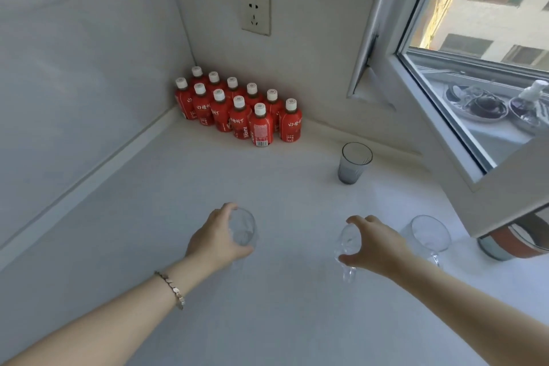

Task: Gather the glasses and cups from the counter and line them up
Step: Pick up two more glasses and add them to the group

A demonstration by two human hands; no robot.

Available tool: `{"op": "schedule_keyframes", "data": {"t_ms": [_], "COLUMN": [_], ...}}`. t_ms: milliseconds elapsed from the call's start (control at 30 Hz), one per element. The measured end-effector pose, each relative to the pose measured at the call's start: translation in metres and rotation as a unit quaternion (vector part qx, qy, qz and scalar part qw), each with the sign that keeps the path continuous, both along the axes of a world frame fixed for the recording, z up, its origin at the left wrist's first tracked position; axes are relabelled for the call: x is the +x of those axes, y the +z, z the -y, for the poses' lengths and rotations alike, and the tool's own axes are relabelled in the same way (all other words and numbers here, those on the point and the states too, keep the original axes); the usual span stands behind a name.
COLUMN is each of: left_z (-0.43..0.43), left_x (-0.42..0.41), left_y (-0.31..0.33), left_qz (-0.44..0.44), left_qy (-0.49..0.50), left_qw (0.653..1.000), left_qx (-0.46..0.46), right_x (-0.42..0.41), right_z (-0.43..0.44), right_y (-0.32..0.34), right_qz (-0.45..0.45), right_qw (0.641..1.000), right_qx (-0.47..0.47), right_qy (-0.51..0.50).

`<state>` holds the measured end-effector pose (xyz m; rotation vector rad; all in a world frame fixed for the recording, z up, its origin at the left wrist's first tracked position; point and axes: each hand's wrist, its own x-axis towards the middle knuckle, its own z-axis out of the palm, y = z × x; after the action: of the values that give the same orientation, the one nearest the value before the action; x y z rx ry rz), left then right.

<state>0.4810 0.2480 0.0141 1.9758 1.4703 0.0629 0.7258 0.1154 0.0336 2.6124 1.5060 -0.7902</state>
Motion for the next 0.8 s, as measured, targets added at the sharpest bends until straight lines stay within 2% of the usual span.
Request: {"op": "schedule_keyframes", "data": {"t_ms": [167,367,567,800], "left_z": [0.078,0.199,0.337,0.459], "left_x": [-0.044,-0.12,-0.22,-0.337], "left_y": [0.034,0.048,0.046,0.045], "left_qz": [0.031,0.033,0.018,-0.013], "left_qy": [0.05,0.138,0.263,0.411], "left_qw": [0.998,0.988,0.964,0.911], "left_qx": [0.022,0.061,0.045,0.023], "right_x": [-0.033,-0.108,-0.218,-0.361], "right_z": [0.03,0.084,0.149,0.207], "right_y": [0.014,0.02,0.029,0.035], "right_qz": [0.014,-0.012,-0.047,-0.108], "right_qw": [0.997,0.981,0.945,0.883], "right_qx": [0.019,0.042,0.039,0.029], "right_qy": [0.075,0.189,0.321,0.455]}}
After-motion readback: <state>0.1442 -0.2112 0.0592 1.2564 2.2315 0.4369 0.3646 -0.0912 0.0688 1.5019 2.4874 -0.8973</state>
